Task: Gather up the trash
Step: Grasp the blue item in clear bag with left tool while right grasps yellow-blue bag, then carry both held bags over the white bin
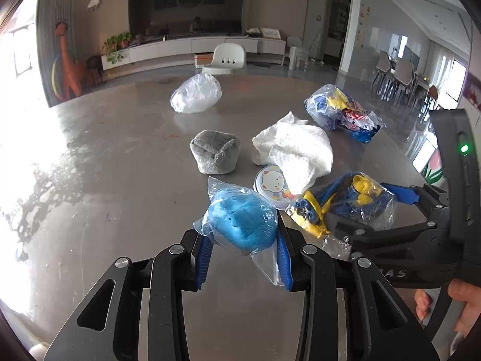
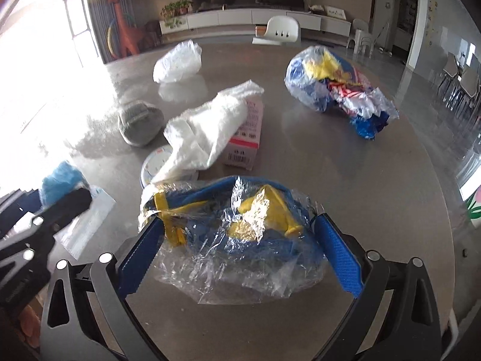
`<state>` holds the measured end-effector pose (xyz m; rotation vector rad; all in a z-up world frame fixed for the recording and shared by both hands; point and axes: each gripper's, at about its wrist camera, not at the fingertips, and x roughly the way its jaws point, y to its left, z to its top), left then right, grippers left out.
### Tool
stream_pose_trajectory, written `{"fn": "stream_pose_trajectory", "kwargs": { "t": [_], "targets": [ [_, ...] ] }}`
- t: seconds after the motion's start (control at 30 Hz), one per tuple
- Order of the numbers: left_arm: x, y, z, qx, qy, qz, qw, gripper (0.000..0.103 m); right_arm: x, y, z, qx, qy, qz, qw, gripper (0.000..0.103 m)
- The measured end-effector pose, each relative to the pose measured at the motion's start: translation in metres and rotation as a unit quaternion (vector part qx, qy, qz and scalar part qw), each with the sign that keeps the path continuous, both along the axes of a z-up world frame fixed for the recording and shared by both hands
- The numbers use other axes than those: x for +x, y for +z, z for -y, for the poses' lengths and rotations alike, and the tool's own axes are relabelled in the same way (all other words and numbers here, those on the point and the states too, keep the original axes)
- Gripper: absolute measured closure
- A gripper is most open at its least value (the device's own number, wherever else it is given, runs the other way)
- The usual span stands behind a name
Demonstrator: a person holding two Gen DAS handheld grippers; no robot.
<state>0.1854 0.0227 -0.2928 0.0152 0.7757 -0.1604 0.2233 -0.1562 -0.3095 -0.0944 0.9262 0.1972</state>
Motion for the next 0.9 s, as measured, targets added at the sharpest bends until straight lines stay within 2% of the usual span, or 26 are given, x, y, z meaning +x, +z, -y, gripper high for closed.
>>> {"fn": "stream_pose_trajectory", "kwargs": {
  "t": [0.27,0.33,0.4,0.47,0.7,0.9],
  "targets": [
    [0.001,0.000,0.000,-0.003,0.004,-0.003,1.0000,0.067,0.004,-0.007,0.007,0.013,-0.005,-0.026,1.000,0.005],
    [0.000,0.003,0.000,-0.002,0.005,-0.003,1.0000,0.067,0.002,-0.001,0.009,0.012,-0.004,-0.018,1.000,0.024],
    [-0.002,0.006,0.000,-0.003,0.005,-0.001,1.0000,0.067,-0.004,0.006,0.011,0.030,0.001,-0.017,0.999,0.065],
    [-0.005,0.013,0.001,0.001,0.005,0.004,1.0000,0.067,-0.012,0.017,0.018,0.049,-0.003,-0.010,0.999,0.071],
    [-0.020,0.043,0.019,-0.008,-0.009,0.020,0.9997,0.067,-0.068,0.080,0.050,0.059,-0.014,0.070,0.996,0.073],
    [-0.040,0.073,0.074,-0.022,-0.063,0.040,0.9970,0.067,-0.122,0.124,0.101,0.056,-0.057,0.125,0.989,0.073]
  ]
}}
